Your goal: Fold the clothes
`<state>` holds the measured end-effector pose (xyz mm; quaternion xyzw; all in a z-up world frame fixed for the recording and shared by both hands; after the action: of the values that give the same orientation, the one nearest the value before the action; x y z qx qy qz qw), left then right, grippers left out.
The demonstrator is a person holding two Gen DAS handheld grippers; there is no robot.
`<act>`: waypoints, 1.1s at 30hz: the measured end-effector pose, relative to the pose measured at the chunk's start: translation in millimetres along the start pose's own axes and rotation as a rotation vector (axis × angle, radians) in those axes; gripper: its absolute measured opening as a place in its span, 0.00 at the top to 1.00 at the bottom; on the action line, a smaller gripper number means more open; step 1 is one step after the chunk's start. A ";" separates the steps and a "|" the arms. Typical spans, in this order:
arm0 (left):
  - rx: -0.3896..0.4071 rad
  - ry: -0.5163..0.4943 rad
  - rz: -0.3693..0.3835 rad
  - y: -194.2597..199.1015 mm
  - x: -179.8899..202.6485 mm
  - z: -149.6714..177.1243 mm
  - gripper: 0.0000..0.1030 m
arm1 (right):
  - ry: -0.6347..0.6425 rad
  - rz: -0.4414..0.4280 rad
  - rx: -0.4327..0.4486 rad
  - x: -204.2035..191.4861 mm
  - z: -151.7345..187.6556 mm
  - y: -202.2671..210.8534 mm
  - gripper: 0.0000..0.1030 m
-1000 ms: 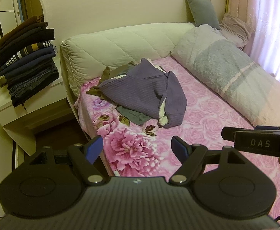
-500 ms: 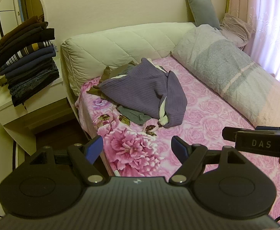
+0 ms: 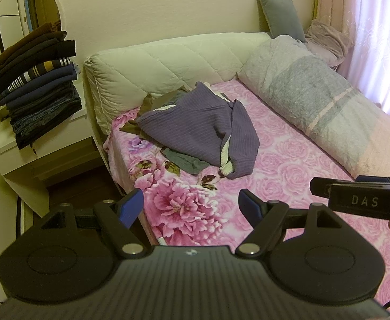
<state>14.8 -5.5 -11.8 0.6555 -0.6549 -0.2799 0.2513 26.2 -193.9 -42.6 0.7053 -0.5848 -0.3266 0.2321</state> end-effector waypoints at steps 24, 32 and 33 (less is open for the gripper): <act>0.005 -0.017 0.010 4.1 -2.7 1.1 0.27 | -0.009 0.005 0.015 -2.4 3.0 6.5 0.19; 0.000 -0.022 0.011 4.2 -2.2 0.1 0.27 | -0.015 0.004 0.015 -1.4 4.2 6.7 0.19; -0.001 -0.024 0.011 3.7 -2.2 0.5 0.27 | -0.018 0.004 0.015 -1.4 4.5 6.6 0.19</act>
<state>11.8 -3.3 -9.6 0.6483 -0.6613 -0.2865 0.2455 18.4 -193.7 -40.7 0.7030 -0.5907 -0.3278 0.2223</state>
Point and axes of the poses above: each gripper's, at about its wrist camera, not at the fingertips, and y roughly against the way its jaws point, x to its right, z to its underside, the point moved 2 cm from there along -y, roughly the way its jaws point
